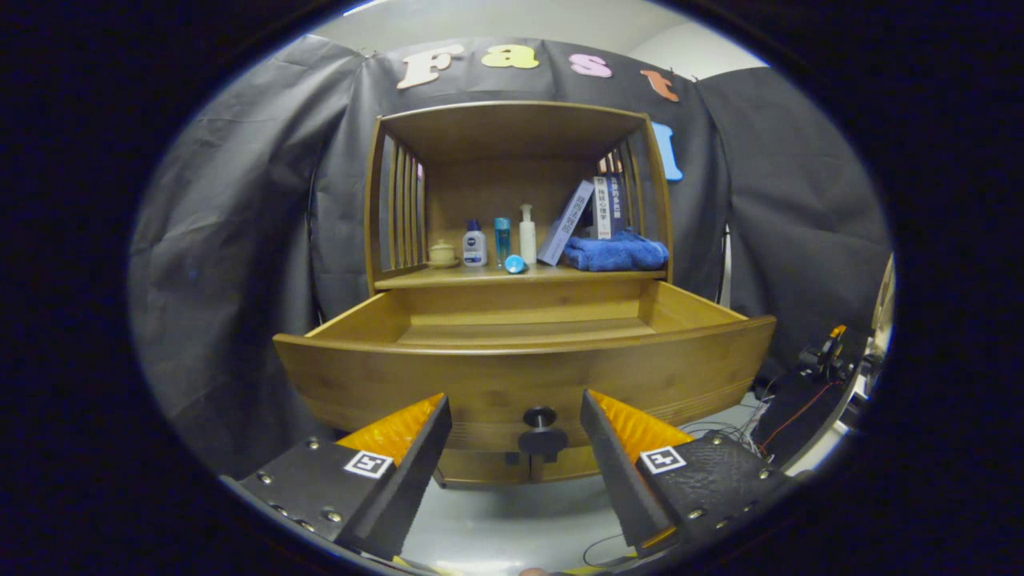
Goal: Pull open the drawer, take out the items inside it, and place them on the countertop above the cabinet.
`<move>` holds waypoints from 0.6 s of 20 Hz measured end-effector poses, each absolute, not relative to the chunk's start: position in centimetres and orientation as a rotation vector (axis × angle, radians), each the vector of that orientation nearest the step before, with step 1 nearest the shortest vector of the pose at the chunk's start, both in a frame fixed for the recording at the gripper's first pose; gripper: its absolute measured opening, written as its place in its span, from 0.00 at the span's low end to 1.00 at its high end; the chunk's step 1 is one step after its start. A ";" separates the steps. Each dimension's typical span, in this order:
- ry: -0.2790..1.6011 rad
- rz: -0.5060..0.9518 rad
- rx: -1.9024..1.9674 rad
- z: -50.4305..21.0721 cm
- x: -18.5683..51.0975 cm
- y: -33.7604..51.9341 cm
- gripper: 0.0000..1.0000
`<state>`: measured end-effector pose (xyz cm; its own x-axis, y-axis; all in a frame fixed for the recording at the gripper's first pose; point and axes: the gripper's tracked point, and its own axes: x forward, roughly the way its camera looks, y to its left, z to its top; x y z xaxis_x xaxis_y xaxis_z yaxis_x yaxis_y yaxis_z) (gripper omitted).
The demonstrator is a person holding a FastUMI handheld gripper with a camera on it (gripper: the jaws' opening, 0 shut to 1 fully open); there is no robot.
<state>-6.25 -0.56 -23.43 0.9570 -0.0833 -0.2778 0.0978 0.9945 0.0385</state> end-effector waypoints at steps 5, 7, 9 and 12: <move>0.310 -0.080 0.072 -25.2 -5.9 -0.1 0.97; 0.319 -0.082 0.074 -25.7 -5.8 -0.3 0.97; 0.314 -0.087 0.081 -25.8 -5.5 -0.5 0.97; 0.317 -0.098 0.081 -26.3 -4.6 -1.0 0.97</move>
<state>-4.61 -0.96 -26.34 0.9454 -0.0834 -0.3149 0.1087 0.9920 0.0636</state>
